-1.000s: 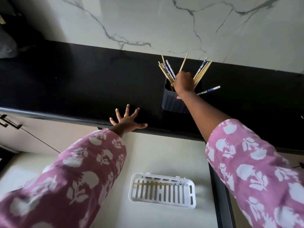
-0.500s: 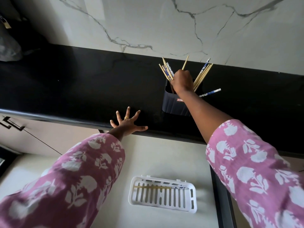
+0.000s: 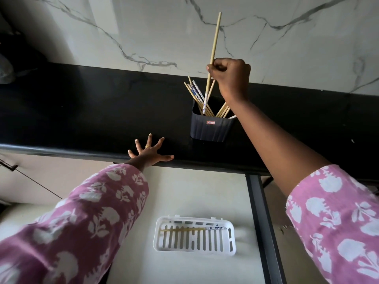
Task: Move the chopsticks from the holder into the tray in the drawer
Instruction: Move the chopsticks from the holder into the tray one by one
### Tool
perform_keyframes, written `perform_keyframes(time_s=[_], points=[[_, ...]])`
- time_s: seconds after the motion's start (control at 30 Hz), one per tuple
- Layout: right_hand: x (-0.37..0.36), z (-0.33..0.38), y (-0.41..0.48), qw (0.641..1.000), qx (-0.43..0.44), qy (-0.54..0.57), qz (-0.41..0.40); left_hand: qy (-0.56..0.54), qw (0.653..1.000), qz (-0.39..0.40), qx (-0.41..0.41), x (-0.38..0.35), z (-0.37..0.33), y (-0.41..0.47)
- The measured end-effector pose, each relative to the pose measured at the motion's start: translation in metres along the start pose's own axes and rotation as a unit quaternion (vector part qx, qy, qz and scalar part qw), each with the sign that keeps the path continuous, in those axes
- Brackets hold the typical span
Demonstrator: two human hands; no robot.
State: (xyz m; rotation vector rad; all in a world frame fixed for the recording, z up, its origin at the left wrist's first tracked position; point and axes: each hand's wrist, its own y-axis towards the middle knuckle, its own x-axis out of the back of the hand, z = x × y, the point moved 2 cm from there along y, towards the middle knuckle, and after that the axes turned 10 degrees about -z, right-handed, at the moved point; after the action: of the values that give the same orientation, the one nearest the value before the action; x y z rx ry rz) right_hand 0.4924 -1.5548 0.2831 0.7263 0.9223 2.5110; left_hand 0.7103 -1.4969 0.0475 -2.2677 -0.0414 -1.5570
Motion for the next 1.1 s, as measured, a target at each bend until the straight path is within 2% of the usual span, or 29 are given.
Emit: perform_keyframes(time_s=[0.1, 0.2, 0.3, 0.4, 0.5, 0.6, 0.73, 0.8, 0.9, 1.1], points=[[0.010, 0.000, -0.015, 0.996, -0.034, 0.073, 0.030, -0.002, 1.000, 0.000, -0.003, 0.001, -0.001, -0.001], [0.011, -0.009, -0.040, 0.985, -0.082, 0.109, 0.105, 0.000, 1.000, -0.003, -0.004, 0.001, -0.001, -0.003], [0.004, -0.025, -0.086, 0.966, -0.071, 0.023, 0.246, 0.000, 1.000, -0.009, -0.001, 0.002, -0.002, -0.004], [-0.006, -0.046, -0.147, 0.918, -0.047, -0.059, 0.390, -0.007, 1.000, -0.019, 0.006, 0.001, -0.003, -0.004], [-0.016, -0.060, -0.213, 0.846, -0.027, -0.090, 0.525, -0.008, 1.000, -0.027, 0.009, -0.003, -0.002, -0.003], [-0.022, -0.067, -0.275, 0.787, 0.007, -0.111, 0.606, -0.011, 1.000, -0.027, 0.009, -0.004, -0.001, -0.002], [-0.025, -0.071, -0.333, 0.726, 0.065, -0.162, 0.665, -0.014, 0.999, -0.028, 0.007, -0.005, -0.001, -0.001], [-0.025, -0.072, -0.352, 0.710, 0.080, -0.191, 0.673, -0.015, 0.999, -0.030, 0.008, -0.006, 0.000, 0.000], [-0.025, -0.074, -0.371, 0.698, 0.093, -0.218, 0.676, -0.016, 0.999, -0.032, 0.010, -0.008, 0.001, 0.002], [-0.033, -0.080, -0.376, 0.702, 0.107, -0.249, 0.659, -0.022, 0.999, -0.036, 0.009, -0.008, 0.000, 0.001]])
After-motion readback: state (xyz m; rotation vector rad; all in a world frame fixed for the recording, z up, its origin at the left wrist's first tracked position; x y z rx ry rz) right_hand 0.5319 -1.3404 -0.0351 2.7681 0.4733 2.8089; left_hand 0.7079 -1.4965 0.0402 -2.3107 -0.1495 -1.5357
